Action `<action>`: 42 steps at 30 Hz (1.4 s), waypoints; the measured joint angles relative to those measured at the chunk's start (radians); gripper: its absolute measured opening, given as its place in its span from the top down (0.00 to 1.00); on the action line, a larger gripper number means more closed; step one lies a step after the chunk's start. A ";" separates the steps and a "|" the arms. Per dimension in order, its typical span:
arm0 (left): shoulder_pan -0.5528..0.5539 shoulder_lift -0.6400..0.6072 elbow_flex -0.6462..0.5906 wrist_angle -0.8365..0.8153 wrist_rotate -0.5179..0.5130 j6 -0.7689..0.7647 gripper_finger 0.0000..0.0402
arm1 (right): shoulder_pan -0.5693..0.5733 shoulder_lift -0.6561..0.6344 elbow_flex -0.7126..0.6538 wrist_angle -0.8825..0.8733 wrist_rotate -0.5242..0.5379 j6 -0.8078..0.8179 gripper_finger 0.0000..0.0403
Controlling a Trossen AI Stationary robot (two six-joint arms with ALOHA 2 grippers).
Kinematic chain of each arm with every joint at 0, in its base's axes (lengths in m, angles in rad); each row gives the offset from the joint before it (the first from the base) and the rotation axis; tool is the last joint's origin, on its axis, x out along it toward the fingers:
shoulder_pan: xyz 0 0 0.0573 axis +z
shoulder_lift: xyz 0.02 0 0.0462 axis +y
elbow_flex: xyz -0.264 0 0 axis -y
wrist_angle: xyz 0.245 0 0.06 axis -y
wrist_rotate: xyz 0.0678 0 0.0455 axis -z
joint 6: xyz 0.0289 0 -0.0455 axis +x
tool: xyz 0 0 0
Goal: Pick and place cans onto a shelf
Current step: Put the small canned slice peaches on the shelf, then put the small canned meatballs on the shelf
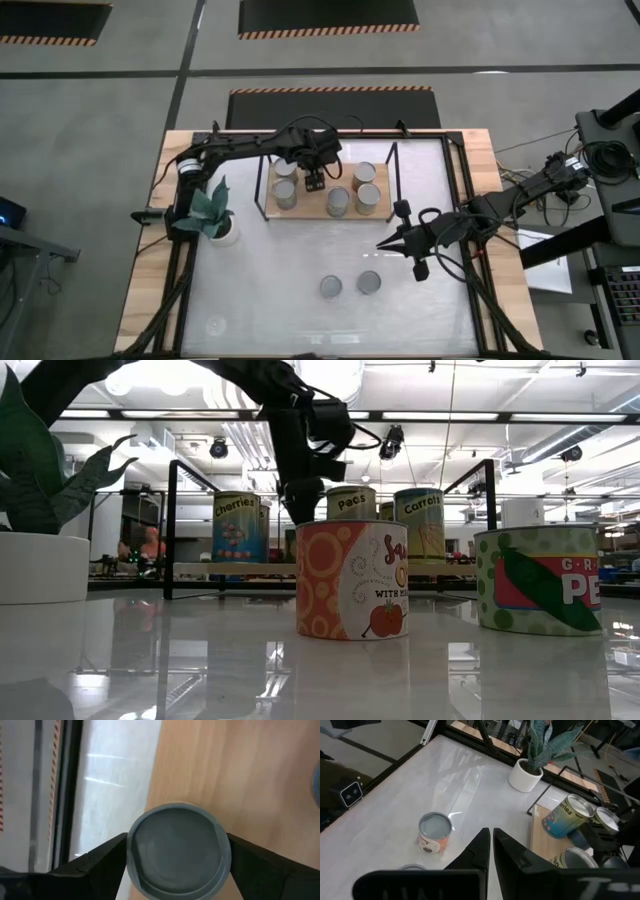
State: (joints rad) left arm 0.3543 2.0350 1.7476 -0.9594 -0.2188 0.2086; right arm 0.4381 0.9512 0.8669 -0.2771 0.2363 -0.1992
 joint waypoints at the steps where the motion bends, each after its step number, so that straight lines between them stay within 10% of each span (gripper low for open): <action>1: 0.002 0.000 -0.001 0.006 -0.001 0.002 0.26 | 0.000 0.000 0.000 0.000 0.000 -0.003 0.97; 42: -0.096 -0.010 0.139 -0.227 0.016 -0.080 0.15 | 0.000 0.000 0.000 0.001 0.000 -0.018 0.97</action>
State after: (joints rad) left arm 0.2582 2.0253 1.8870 -1.1861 -0.2023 0.1285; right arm 0.4381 0.9512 0.8669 -0.2762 0.2363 -0.2173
